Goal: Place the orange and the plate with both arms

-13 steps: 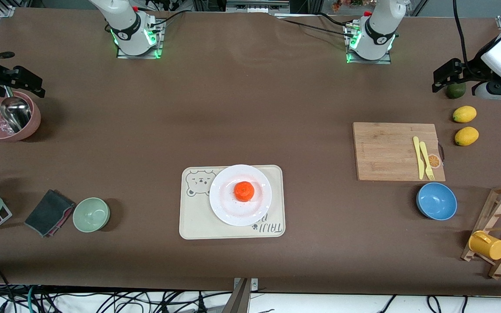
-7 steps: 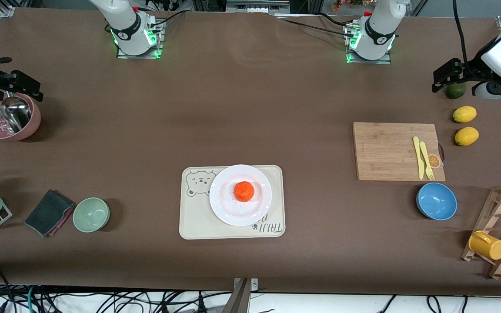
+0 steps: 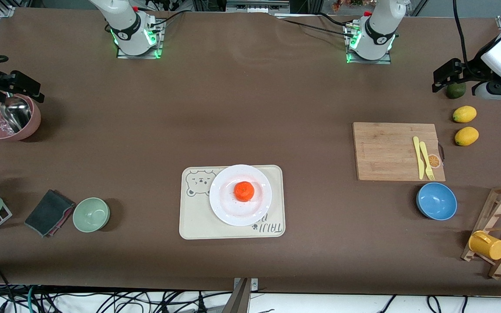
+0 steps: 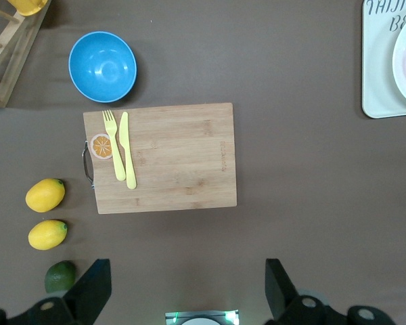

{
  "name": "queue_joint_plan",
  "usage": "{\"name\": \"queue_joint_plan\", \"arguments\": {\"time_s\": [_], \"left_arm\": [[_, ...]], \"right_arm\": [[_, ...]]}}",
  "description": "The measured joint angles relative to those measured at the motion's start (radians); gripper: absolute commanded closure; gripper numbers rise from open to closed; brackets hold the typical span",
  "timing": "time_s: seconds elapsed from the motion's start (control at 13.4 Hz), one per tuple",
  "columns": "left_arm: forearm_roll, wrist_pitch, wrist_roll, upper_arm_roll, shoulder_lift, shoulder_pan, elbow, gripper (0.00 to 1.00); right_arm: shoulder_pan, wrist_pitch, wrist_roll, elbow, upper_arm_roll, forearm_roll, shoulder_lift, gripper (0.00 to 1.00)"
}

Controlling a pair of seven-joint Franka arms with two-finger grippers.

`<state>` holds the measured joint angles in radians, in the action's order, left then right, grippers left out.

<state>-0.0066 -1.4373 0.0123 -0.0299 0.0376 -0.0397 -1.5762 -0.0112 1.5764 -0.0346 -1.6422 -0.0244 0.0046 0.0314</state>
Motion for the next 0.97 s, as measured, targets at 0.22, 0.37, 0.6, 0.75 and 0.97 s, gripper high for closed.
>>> {"name": "queue_joint_plan", "arguments": {"time_s": [0.22,0.37,0.6,0.75,0.97], "left_arm": [[0.000,0.000,0.000,0.000,0.000,0.000,0.000,0.00],[0.000,0.000,0.000,0.000,0.000,0.000,0.000,0.00],[0.000,0.000,0.000,0.000,0.000,0.000,0.000,0.00],[0.000,0.000,0.000,0.000,0.000,0.000,0.000,0.00],[0.000,0.000,0.000,0.000,0.000,0.000,0.000,0.00]], "right_arm": [[0.000,-0.002,0.026,0.000,-0.001,0.001,0.000,0.00],[0.000,-0.014,0.086,0.000,-0.002,0.004,0.000,0.00],[0.000,-0.013,0.096,0.000,-0.002,0.007,-0.001,0.00],[0.000,-0.013,0.096,0.000,-0.002,0.008,-0.002,0.00],[0.000,-0.013,0.096,0.001,-0.002,0.009,-0.004,0.00]]}}
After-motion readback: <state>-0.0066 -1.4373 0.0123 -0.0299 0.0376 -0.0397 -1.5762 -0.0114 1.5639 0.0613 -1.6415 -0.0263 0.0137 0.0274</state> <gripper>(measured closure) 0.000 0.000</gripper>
